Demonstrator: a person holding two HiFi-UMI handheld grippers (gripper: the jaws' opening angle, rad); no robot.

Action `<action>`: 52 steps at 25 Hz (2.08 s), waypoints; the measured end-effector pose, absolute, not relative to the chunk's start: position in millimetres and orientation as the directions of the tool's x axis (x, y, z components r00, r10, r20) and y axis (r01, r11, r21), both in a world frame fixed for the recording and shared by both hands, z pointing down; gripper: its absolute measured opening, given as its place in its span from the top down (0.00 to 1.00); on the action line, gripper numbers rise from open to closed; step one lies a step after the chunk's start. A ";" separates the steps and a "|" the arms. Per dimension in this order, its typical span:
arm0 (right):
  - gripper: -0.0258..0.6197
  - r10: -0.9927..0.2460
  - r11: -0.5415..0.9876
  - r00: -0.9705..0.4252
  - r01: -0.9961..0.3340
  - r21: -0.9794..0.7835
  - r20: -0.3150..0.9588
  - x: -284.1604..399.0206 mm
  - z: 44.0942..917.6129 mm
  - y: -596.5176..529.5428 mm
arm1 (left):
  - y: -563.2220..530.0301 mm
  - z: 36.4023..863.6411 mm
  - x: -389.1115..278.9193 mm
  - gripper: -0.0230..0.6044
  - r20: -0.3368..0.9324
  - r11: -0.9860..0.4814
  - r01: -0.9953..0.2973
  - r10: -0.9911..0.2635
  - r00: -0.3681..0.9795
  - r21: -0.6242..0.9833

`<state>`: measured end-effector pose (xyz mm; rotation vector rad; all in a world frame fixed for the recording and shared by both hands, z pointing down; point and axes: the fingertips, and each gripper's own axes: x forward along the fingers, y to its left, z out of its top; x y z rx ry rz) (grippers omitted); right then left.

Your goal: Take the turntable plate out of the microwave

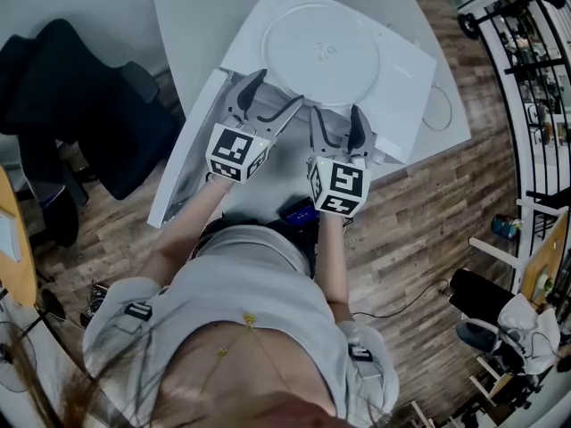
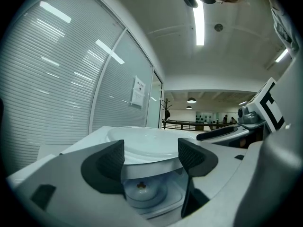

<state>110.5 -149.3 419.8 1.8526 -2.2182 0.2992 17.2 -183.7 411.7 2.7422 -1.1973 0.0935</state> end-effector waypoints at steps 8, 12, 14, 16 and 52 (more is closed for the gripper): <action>0.49 -0.935 0.174 -0.166 -0.985 -0.003 0.314 112.1 418.4 -157.4 | -192.8 409.9 19.8 0.41 0.116 -0.657 -0.746 -0.737 0.666 0.110; 0.49 -0.934 0.175 -0.168 -0.984 -0.006 0.316 111.4 417.8 -160.8 | -196.9 409.4 19.6 0.41 0.116 -0.650 -0.752 -0.743 0.660 0.113; 0.49 -0.934 0.173 -0.168 -0.985 -0.010 0.316 112.0 418.0 -161.8 | -198.2 409.9 19.9 0.41 0.116 -0.645 -0.754 -0.745 0.657 0.123; 0.49 -0.934 0.171 -0.167 -0.985 -0.016 0.315 112.6 418.3 -162.1 | -198.6 410.5 20.0 0.41 0.114 -0.641 -0.755 -0.747 0.655 0.136; 0.71 -0.916 0.302 -0.310 -0.951 -0.070 0.255 90.4 417.1 -98.9 | -104.8 422.5 29.1 0.71 0.149 -0.770 -0.615 -0.597 0.789 0.172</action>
